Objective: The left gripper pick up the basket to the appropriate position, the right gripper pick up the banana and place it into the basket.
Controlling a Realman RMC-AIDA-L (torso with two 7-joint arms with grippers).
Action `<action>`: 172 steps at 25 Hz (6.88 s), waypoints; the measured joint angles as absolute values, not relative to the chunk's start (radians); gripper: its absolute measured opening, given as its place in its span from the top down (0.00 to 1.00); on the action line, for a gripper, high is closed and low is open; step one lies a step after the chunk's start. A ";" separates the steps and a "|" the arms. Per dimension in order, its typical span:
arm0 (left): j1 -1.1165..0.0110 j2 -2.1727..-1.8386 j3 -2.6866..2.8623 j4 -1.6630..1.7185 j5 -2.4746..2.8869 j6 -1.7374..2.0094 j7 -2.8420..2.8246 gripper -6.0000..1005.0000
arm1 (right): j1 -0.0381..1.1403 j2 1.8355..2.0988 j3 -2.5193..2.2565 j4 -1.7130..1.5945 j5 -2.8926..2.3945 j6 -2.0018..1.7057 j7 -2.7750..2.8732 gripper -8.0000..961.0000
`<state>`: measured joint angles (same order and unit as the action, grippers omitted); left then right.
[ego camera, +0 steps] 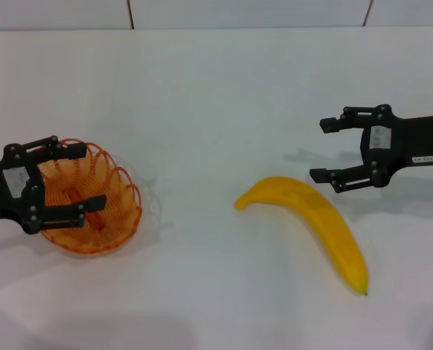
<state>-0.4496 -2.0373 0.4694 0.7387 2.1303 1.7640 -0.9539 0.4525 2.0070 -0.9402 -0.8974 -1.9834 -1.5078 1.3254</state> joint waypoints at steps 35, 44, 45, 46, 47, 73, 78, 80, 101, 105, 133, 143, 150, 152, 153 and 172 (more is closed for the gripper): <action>-0.640 -1.941 0.431 0.997 2.472 1.650 -1.763 0.16 | 0.455 2.009 -0.940 -0.883 -1.989 -1.506 1.320 0.07; -0.684 -2.010 0.431 0.991 2.663 1.540 -1.767 0.16 | 0.461 2.009 -0.940 -0.873 -1.991 -1.506 1.321 0.07; -0.687 -2.013 0.431 0.989 2.673 1.530 -1.767 0.16 | 0.462 2.009 -0.940 -0.873 -1.991 -1.506 1.321 0.07; -0.691 -2.017 0.431 0.984 2.680 1.522 -1.767 0.16 | 0.462 2.009 -0.940 -0.873 -1.991 -1.506 1.321 0.07; -0.694 -2.019 0.431 0.979 2.684 1.515 -1.767 0.16 | 0.462 2.009 -0.940 -0.873 -1.991 -1.506 1.321 0.07; -0.727 -2.030 0.497 0.753 2.675 1.286 -1.731 0.16 | 0.462 2.016 -0.942 -0.871 -1.994 -1.505 1.330 0.07; -0.721 -2.031 0.497 0.751 2.659 1.269 -1.723 0.20 | 0.459 2.016 -0.942 -0.871 -1.994 -1.503 1.339 0.07; -0.720 -2.031 0.497 0.751 2.652 1.266 -1.718 0.27 | 0.458 2.016 -0.942 -0.871 -1.994 -1.495 1.339 0.07; -0.720 -2.029 0.490 0.755 2.609 1.261 -1.703 0.86 | 0.467 2.016 -0.950 -0.859 -2.003 -1.483 1.351 0.07; -0.714 -2.032 0.496 0.753 2.535 1.259 -1.697 0.88 | 0.468 2.016 -0.949 -0.859 -2.008 -1.483 1.351 0.07; -0.692 -2.032 0.486 0.446 2.154 1.028 -1.506 0.91 | 0.528 2.020 -0.965 -0.793 -2.062 -1.454 1.349 0.07; -0.669 -2.034 0.483 0.379 2.060 0.990 -1.451 0.90 | 0.538 2.021 -0.959 -0.780 -2.069 -1.451 1.344 0.07; -0.671 -2.034 0.492 0.346 2.053 0.943 -1.441 0.90 | 0.538 2.022 -0.954 -0.779 -2.059 -1.467 1.342 0.07; -0.672 -2.034 0.492 0.346 2.054 0.942 -1.441 0.90 | 0.539 2.022 -0.954 -0.779 -2.050 -1.467 1.342 0.07; -0.673 -2.034 0.492 0.346 2.054 0.942 -1.440 0.90 | 0.539 2.022 -0.954 -0.779 -2.043 -1.468 1.342 0.07; -0.675 -2.034 0.496 0.339 2.060 0.944 -1.414 0.89 | 0.536 2.022 -0.957 -0.779 -2.038 -1.468 1.341 0.07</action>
<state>-0.6750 -2.0341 0.4956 0.3389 2.0603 0.9445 -1.4144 0.5365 2.0218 -0.9574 -0.7792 -2.0377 -1.4681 1.3413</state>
